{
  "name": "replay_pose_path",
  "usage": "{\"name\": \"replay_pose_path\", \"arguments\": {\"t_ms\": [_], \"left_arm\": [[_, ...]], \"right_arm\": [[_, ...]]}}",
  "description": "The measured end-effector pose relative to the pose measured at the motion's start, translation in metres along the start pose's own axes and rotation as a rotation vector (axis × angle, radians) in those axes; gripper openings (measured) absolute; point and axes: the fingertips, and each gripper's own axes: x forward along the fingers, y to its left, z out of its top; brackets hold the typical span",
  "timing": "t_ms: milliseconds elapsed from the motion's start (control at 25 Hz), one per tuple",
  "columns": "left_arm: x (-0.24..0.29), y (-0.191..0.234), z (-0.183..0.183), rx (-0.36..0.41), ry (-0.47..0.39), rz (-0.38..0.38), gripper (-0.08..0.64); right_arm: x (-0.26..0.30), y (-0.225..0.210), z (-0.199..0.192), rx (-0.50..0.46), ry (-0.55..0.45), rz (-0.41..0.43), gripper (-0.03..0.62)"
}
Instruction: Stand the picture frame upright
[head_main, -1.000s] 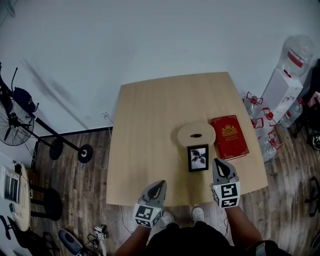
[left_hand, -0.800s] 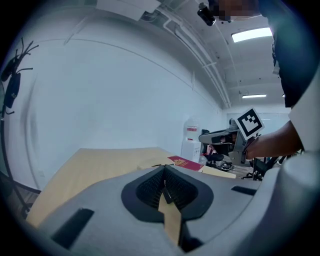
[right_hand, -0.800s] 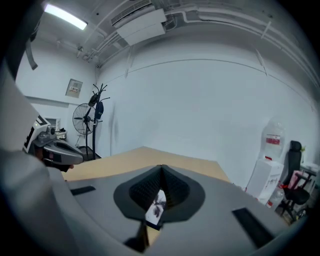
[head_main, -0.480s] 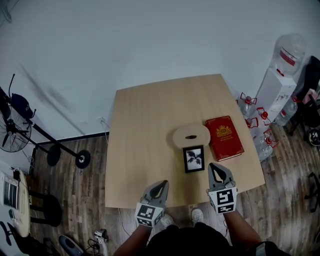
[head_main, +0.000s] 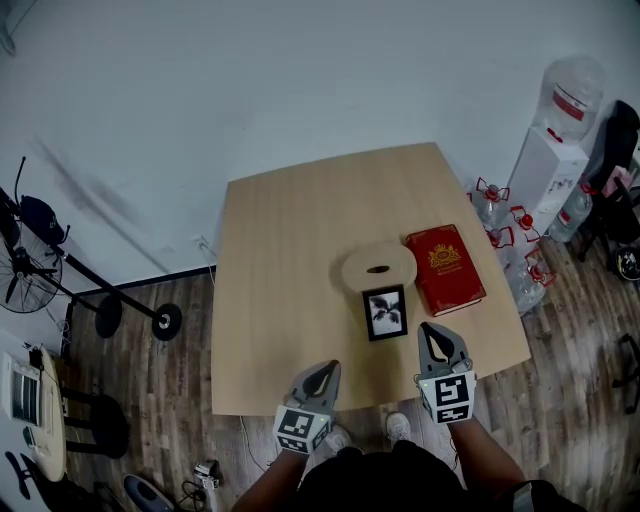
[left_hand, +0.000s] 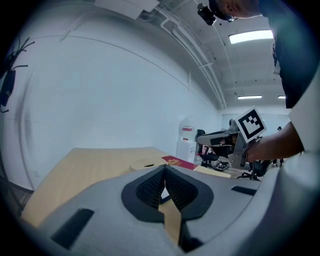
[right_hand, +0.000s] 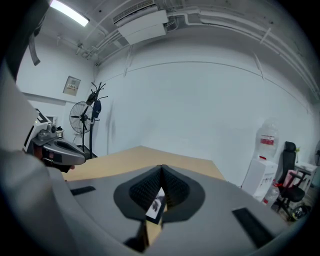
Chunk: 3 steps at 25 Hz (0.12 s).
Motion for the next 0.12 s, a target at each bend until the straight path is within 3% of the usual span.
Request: {"name": "replay_pose_path", "arguments": {"t_ms": [120], "left_arm": [[-0.0002, -0.0007, -0.0003, 0.001, -0.001, 0.001, 0.001]], "right_arm": [[-0.001, -0.0027, -0.0069, 0.017, 0.004, -0.009, 0.009]]}}
